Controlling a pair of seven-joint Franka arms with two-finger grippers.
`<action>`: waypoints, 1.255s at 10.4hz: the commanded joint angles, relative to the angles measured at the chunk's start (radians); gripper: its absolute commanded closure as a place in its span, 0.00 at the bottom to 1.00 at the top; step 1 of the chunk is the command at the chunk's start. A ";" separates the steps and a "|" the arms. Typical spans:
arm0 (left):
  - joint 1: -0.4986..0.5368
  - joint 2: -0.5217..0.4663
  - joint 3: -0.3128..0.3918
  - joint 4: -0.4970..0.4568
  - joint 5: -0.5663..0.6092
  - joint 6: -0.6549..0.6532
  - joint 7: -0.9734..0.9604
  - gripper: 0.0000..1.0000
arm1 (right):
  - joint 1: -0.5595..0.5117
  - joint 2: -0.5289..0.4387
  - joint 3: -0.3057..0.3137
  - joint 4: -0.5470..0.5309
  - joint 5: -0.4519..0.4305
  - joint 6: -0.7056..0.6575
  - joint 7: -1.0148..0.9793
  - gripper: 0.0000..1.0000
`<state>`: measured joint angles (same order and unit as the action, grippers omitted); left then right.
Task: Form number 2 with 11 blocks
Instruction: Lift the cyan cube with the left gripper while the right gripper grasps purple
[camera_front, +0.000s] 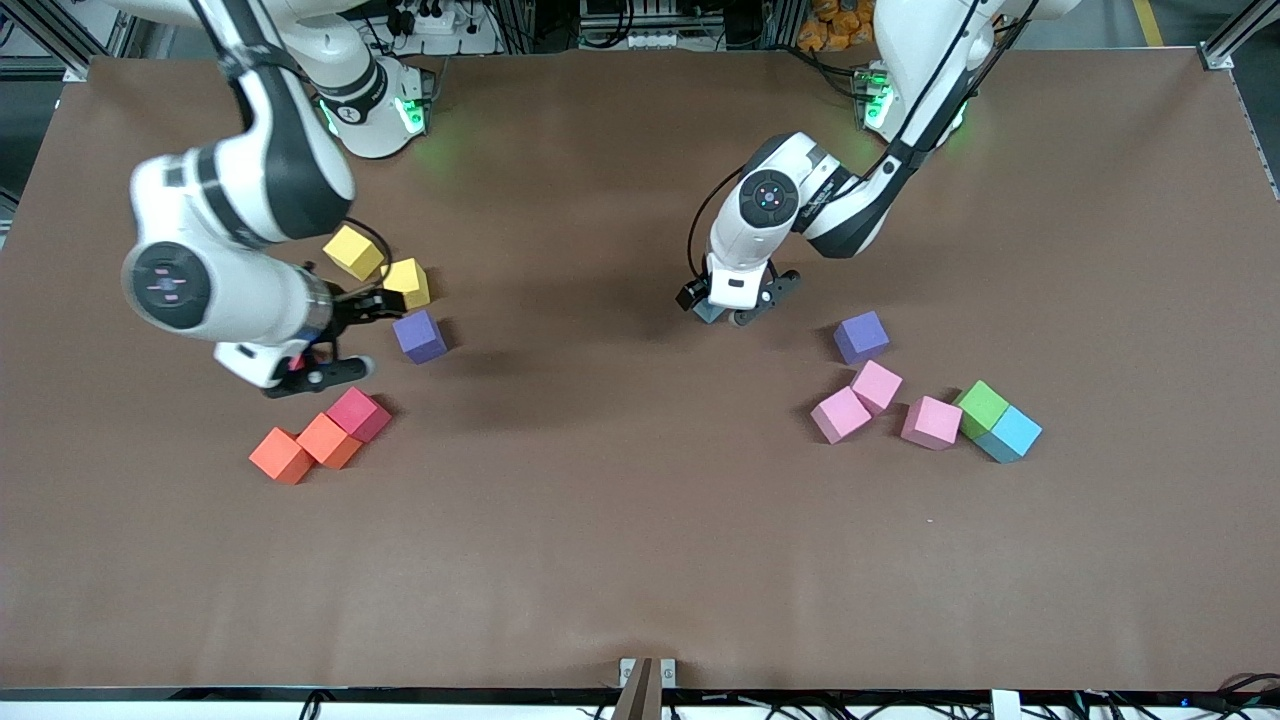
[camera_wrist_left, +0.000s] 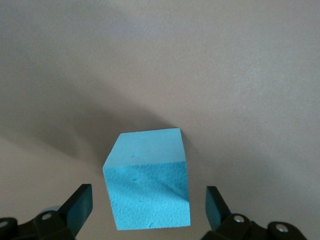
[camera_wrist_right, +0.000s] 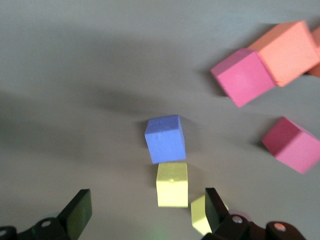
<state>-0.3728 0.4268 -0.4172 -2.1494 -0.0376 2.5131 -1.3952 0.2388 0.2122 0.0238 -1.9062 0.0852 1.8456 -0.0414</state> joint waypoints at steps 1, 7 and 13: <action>-0.012 0.012 0.009 0.002 0.024 0.009 -0.011 0.00 | 0.004 -0.099 -0.004 -0.255 0.011 0.209 -0.101 0.00; -0.057 0.056 0.034 0.029 0.060 0.010 -0.002 0.65 | 0.004 -0.027 -0.005 -0.384 0.008 0.463 -0.136 0.00; -0.196 0.004 0.012 0.048 0.090 -0.025 0.273 0.68 | 0.002 0.065 -0.004 -0.441 0.008 0.648 -0.156 0.00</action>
<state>-0.5695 0.4633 -0.4035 -2.0963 0.0364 2.5125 -1.2469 0.2416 0.2762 0.0200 -2.3255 0.0850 2.4619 -0.1825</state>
